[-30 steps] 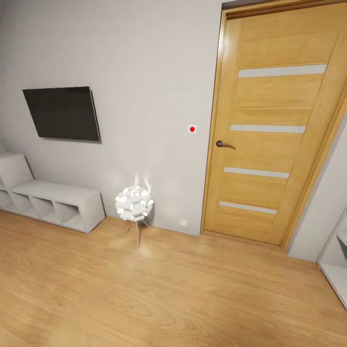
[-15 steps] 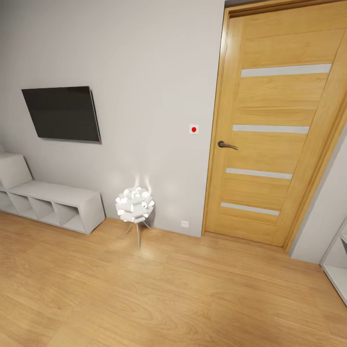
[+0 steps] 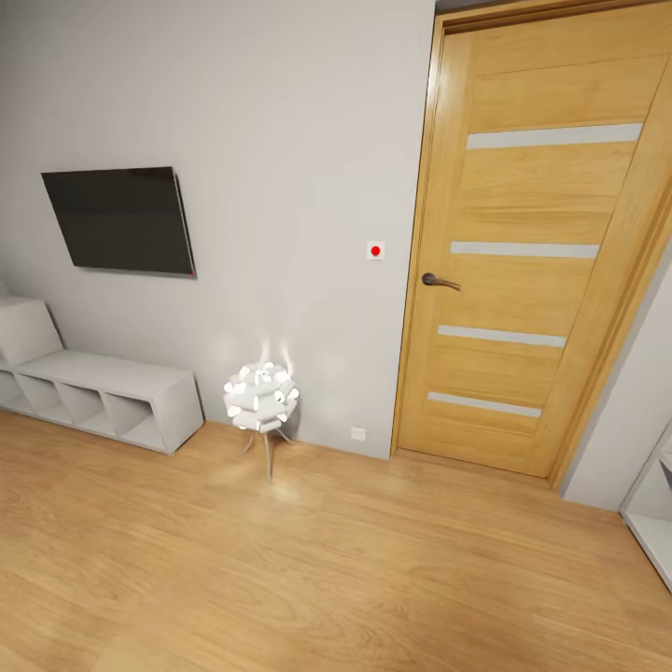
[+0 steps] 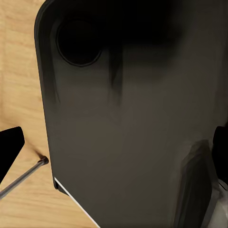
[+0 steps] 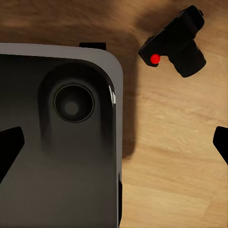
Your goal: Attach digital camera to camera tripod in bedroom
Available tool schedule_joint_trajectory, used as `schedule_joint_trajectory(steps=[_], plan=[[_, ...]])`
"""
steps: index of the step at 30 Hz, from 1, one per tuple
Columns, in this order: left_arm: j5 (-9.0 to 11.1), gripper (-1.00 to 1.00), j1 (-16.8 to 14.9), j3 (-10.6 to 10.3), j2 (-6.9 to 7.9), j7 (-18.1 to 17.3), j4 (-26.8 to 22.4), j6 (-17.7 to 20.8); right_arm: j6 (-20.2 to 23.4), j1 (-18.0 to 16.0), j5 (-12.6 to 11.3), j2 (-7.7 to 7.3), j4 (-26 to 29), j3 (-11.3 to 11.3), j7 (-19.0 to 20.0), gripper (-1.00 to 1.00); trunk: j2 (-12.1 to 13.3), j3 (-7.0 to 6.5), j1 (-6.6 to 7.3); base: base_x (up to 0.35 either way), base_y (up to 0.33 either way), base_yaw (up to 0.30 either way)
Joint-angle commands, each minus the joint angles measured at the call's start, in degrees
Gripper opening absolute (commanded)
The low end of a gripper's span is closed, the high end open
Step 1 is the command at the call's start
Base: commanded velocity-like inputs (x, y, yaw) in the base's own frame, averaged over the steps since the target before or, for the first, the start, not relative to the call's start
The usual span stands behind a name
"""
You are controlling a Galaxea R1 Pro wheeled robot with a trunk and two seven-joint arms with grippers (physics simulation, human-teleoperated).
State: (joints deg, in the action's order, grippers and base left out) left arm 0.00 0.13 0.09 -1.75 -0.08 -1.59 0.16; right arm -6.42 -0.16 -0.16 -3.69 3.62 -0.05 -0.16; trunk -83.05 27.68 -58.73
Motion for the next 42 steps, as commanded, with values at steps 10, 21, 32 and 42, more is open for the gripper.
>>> schedule_joint_trajectory(steps=[10, 21, 32, 42], plan=[[0.00, 1.00, 0.00, 0.07, 0.00, -0.01, -0.08, 0.02, -0.17, -0.02, -0.02, 0.00, -0.02, 0.01, -0.02, 1.00, -0.02, 0.05, 0.00, 0.100, 0.068, -0.011], [0.00, 1.00, -0.01, 0.02, 0.00, -0.01, -0.08, 0.02, -0.17, -0.02, -0.02, 0.00, -0.02, 0.01, -0.02, 1.00, -0.02, 0.05, 0.00, 0.101, 0.056, -0.123], [0.00, 1.00, 0.00, 0.00, 0.00, -0.01, -0.08, 0.02, -0.17, -0.02, -0.02, 0.00, -0.02, 0.01, -0.02, 1.00, -0.02, 0.05, 0.00, 0.005, 0.002, -0.157], [0.00, 1.00, 0.00, 0.00, 0.00, -0.01, -0.08, 0.02, -0.17, -0.02, -0.02, 0.00, -0.02, -0.01, -0.02, 1.00, -0.02, 0.05, 0.00, 0.000, 0.000, -0.240]])
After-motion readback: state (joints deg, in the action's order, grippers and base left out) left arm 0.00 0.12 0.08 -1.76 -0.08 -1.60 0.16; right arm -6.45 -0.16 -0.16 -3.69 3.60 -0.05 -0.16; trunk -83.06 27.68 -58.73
